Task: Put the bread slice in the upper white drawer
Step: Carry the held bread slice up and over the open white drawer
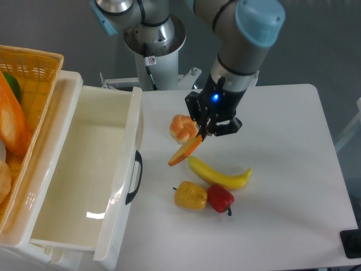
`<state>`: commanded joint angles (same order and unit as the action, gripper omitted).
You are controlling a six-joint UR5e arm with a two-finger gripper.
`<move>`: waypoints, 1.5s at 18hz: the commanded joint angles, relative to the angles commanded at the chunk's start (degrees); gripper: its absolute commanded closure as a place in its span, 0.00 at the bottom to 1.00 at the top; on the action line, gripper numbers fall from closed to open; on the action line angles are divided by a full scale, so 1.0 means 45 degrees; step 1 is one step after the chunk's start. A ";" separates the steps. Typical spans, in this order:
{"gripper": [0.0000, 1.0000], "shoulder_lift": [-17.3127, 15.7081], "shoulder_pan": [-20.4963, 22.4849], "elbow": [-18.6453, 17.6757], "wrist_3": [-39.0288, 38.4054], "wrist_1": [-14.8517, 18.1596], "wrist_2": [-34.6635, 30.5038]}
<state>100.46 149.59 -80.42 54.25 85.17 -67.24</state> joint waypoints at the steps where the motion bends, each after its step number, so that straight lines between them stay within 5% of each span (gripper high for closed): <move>1: 1.00 -0.0039 0.0020 0.0000 -0.0218 0.0000 0.0020; 17: 1.00 -0.2147 -0.0038 -0.0214 -0.3559 -0.0059 0.1836; 27: 1.00 -0.2481 -0.1521 -0.0742 -0.4126 -0.0117 0.2188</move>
<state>89.30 142.74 -83.76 35.68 84.64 -57.39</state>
